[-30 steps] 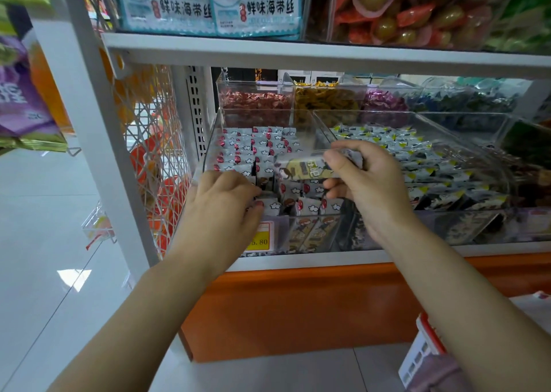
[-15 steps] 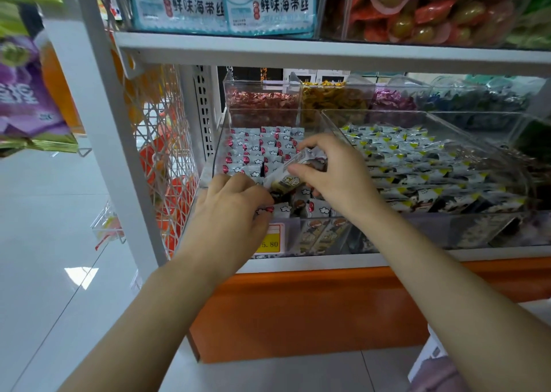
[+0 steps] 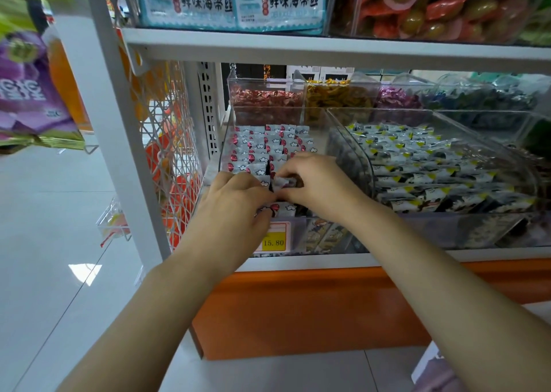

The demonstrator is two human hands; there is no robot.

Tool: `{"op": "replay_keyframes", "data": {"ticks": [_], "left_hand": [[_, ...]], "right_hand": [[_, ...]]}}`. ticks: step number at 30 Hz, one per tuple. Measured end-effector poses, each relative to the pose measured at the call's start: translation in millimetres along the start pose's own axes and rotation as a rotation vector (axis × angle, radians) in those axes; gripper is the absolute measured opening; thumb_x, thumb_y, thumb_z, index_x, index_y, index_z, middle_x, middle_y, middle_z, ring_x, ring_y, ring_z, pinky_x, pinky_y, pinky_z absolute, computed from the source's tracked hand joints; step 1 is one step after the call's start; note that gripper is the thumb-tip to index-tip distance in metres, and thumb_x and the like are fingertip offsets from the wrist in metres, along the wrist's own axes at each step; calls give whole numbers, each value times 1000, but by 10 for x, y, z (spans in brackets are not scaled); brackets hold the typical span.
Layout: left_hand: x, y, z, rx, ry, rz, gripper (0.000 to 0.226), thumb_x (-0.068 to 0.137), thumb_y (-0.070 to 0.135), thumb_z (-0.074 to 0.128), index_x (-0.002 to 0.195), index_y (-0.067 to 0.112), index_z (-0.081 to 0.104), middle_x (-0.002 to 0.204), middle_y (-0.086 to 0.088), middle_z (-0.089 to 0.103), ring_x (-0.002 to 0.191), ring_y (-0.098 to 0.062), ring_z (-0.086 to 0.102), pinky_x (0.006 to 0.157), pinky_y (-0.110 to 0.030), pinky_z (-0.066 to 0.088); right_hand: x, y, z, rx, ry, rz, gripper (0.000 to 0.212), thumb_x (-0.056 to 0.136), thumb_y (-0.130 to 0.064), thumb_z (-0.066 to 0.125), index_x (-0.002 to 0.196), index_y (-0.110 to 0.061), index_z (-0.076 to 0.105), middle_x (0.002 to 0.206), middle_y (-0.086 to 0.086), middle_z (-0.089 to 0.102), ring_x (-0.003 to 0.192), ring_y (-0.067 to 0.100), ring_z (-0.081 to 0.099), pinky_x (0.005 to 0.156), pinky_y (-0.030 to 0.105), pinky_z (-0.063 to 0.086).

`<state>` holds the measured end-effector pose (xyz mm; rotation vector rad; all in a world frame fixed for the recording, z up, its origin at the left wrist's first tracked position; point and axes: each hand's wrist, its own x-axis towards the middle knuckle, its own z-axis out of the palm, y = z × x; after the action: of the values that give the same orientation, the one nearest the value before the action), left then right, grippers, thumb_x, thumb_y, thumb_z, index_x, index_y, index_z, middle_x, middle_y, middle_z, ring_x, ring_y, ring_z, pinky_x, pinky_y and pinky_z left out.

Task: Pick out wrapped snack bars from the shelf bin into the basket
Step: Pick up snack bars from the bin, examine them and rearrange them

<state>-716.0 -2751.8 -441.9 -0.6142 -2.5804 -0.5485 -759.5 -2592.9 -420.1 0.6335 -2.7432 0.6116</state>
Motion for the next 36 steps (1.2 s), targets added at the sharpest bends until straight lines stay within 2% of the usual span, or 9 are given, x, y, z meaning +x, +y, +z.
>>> {"op": "replay_keyframes", "data": {"ticks": [6,10,17,23,25,27,30,33,36], "left_hand": [[22,-30,-40,30,31,5,26,91,17,54,114,16,67,114,-1,60,109,-23,42,82,-16,22],[29,-34,-60,23,36,-1,25,93,18,53,113,15,67,114,-1,60,110,-23,44,86,-17,25],[47,-24,-81,-10,82,-10,23,91,13,53,109,15,69,112,-2,61,109,-24,45,83,-15,22],[53,-16,-95,-116,157,-90,28,91,11,52,117,13,64,117,-2,59,113,-25,48,92,-21,32],[57,12,-111,-193,191,-142,32,93,16,51,124,14,58,120,0,54,110,-20,51,92,-24,42],[64,51,-118,-281,212,-187,36,95,20,47,131,15,52,117,3,52,98,-9,53,78,-5,41],[66,122,-112,-519,150,-285,33,98,26,41,129,22,52,109,1,59,85,-2,58,66,-2,44],[56,199,-121,-802,109,-394,20,99,27,38,96,27,58,91,-7,67,78,-20,66,72,-35,57],[61,193,-146,-1035,138,-533,21,99,25,41,97,13,58,83,-9,66,70,-15,66,61,-27,56]], "right_hand": [[28,59,7,-123,-40,-41,22,92,-15,45,103,-24,62,100,0,66,99,20,53,91,38,41],[149,141,-74,149,114,65,16,89,-8,52,94,-21,61,91,0,69,90,20,61,81,38,49],[223,197,98,-244,133,-9,16,81,-34,69,92,-23,72,102,-3,62,107,22,43,83,33,35],[168,55,-174,297,475,74,10,89,-14,59,81,-18,62,76,-20,51,71,-5,49,68,15,38],[59,1,-291,371,588,83,10,91,-13,56,84,-18,58,75,-13,56,66,1,53,64,18,44],[-74,-21,-345,478,647,132,9,93,-12,53,86,-15,56,79,1,62,62,15,59,57,25,50],[-271,-55,-368,763,632,256,14,95,-8,50,84,-12,57,80,9,62,56,14,62,51,24,53],[-419,-95,-345,1093,553,381,14,95,-8,49,84,-6,58,73,9,62,53,11,62,52,21,53],[-533,-83,-322,1326,469,427,8,92,-4,52,90,-2,60,76,9,64,58,12,65,54,20,53]]}}
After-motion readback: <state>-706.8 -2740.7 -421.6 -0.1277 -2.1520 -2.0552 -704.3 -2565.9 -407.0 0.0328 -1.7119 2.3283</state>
